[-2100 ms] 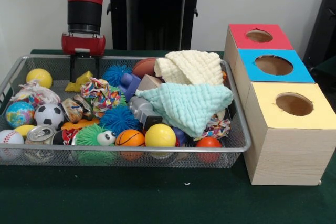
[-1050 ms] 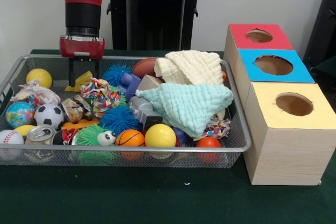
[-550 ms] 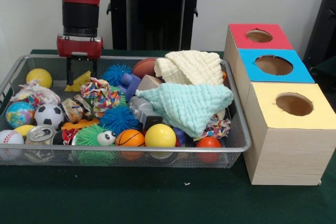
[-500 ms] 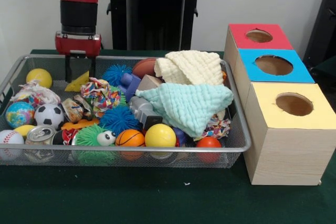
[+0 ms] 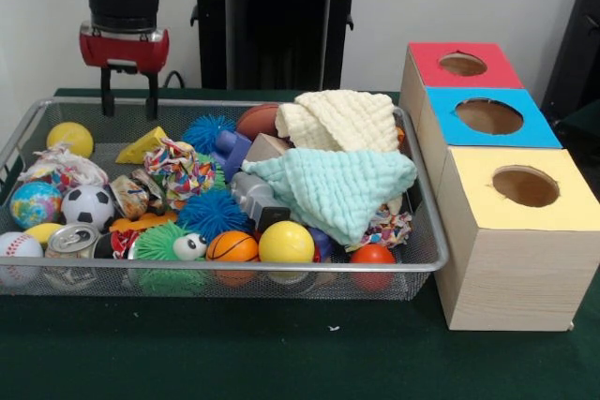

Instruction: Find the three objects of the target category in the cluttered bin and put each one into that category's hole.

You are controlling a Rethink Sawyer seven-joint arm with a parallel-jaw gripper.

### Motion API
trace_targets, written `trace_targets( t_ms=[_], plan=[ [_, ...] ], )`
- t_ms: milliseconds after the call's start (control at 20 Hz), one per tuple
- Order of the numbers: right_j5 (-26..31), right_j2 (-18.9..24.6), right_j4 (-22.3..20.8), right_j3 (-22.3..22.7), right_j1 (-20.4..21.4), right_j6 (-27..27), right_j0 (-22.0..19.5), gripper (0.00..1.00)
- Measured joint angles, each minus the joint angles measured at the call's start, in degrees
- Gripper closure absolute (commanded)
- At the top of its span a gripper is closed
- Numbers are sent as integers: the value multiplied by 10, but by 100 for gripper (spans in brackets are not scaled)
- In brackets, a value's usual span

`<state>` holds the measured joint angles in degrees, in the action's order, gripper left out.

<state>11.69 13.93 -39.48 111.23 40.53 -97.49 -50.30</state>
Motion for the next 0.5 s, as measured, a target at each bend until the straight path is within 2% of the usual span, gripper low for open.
trace_targets(
  t_ms=[200, 500],
  plan=[
    [11, 34, 24, 9, 40, 0, -8, 0],
    [11, 57, 40, 9, 66, 0, -8, 0]
  ],
)
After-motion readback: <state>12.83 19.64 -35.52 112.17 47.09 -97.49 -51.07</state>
